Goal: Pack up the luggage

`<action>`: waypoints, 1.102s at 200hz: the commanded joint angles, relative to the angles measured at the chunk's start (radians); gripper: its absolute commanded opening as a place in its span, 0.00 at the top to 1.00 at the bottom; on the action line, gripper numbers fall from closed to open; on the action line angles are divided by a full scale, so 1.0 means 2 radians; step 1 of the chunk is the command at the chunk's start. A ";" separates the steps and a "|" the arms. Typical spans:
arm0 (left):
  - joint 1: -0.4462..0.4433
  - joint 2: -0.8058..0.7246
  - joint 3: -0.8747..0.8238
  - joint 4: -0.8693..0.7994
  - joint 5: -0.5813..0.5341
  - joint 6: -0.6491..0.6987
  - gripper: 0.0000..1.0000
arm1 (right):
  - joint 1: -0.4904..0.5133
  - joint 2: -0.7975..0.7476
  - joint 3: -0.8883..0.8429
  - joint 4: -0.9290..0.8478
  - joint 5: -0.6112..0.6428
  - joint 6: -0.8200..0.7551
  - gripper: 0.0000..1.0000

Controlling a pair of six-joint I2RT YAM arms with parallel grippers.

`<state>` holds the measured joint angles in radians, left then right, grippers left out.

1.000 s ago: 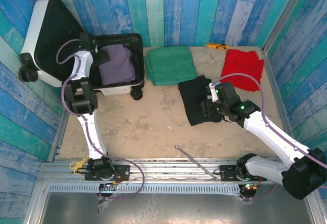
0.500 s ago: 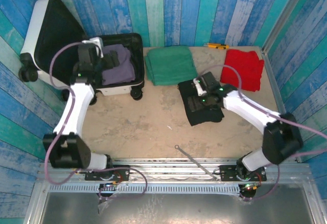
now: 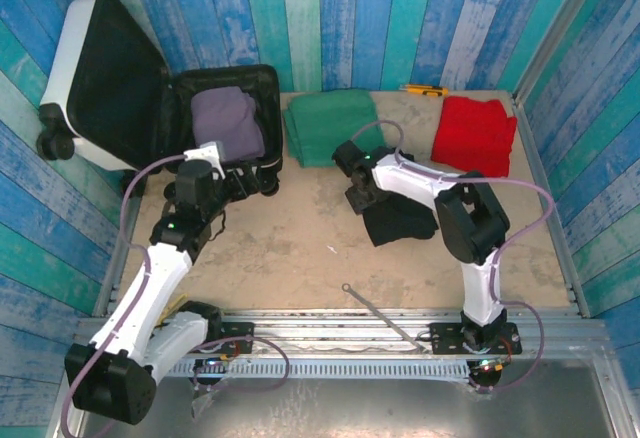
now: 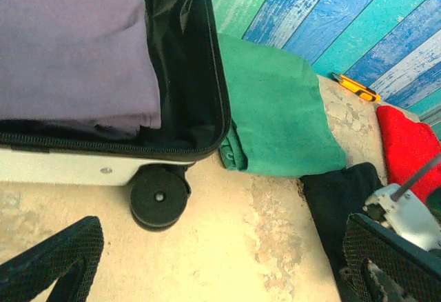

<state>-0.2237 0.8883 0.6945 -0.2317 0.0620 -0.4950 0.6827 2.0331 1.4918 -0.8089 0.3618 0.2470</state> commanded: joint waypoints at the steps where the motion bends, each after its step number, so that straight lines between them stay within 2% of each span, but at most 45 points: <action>1: -0.002 -0.024 -0.028 -0.003 0.014 -0.025 0.06 | 0.004 0.033 0.026 -0.034 0.045 0.006 0.20; 37: -0.007 -0.041 -0.066 -0.001 0.032 -0.049 0.06 | 0.011 0.076 0.048 -0.037 0.055 -0.002 0.24; 67: -0.037 -0.047 -0.087 0.001 0.030 -0.069 0.06 | 0.009 0.105 0.048 -0.029 0.043 -0.007 0.30; 82: -0.063 -0.048 -0.096 0.005 0.019 -0.082 0.06 | 0.006 0.111 0.040 -0.017 0.026 -0.010 0.40; 109: -0.116 -0.040 -0.109 0.020 -0.008 -0.104 0.06 | -0.002 0.098 0.013 0.015 -0.021 -0.013 0.68; 136: -0.165 -0.010 -0.115 0.046 -0.027 -0.123 0.06 | -0.006 0.058 -0.017 0.048 -0.080 -0.016 0.81; 155: -0.192 0.021 -0.125 0.085 -0.031 -0.140 0.06 | -0.010 0.022 -0.040 0.073 -0.132 -0.016 0.83; 198: -0.235 0.116 -0.135 0.222 0.008 -0.164 0.06 | -0.021 -0.049 -0.093 0.130 -0.269 -0.018 0.84; 220: -0.250 0.166 -0.129 0.277 0.024 -0.161 0.06 | -0.025 -0.067 -0.104 0.140 -0.308 -0.018 0.87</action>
<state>-0.6956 1.1378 0.4252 0.1234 0.0654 -0.8051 0.6292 1.9312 1.3151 -0.5690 -0.0254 0.2092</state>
